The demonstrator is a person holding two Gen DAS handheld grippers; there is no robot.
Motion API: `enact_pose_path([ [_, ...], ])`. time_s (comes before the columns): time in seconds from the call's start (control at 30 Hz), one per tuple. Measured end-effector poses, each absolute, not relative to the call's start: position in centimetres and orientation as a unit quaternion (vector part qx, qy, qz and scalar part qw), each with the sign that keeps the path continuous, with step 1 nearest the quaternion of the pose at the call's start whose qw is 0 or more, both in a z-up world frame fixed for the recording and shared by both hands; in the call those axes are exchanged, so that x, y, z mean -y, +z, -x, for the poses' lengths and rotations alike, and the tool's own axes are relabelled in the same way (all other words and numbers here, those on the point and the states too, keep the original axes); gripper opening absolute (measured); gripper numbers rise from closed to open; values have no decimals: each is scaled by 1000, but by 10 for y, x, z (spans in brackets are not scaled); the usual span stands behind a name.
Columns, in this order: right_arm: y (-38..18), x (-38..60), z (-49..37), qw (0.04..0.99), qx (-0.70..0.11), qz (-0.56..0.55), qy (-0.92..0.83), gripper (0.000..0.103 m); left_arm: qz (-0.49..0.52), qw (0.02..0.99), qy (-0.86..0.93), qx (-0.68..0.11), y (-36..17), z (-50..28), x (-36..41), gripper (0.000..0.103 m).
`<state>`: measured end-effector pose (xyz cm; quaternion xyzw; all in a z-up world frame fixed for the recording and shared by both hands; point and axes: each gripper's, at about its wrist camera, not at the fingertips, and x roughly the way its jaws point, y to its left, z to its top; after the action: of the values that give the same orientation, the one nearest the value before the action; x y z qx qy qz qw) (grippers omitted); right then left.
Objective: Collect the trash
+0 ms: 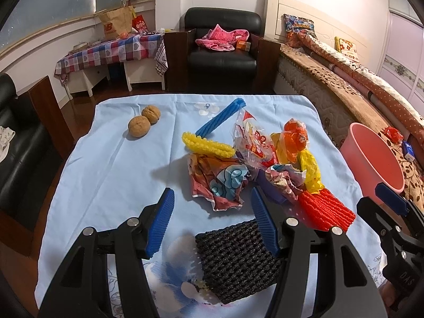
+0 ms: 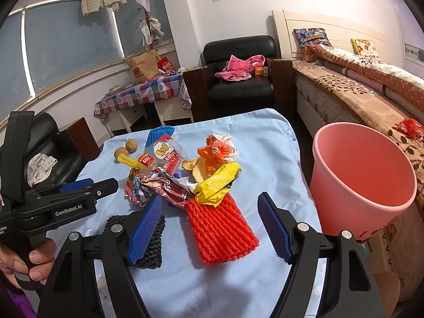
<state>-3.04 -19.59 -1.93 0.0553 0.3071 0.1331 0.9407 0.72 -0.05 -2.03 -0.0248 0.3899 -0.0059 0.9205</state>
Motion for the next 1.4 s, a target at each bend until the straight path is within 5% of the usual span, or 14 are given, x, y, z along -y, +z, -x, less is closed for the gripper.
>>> enact_pose_path([
  [0.97,-26,210,25,932,-333,-67,127,70,26,921,-65,-382,-13,2,-21,61],
  [1.4,-37,210,20,920,-361,-70,137,70,14,881,-141,-451,-46,6,-23,61],
])
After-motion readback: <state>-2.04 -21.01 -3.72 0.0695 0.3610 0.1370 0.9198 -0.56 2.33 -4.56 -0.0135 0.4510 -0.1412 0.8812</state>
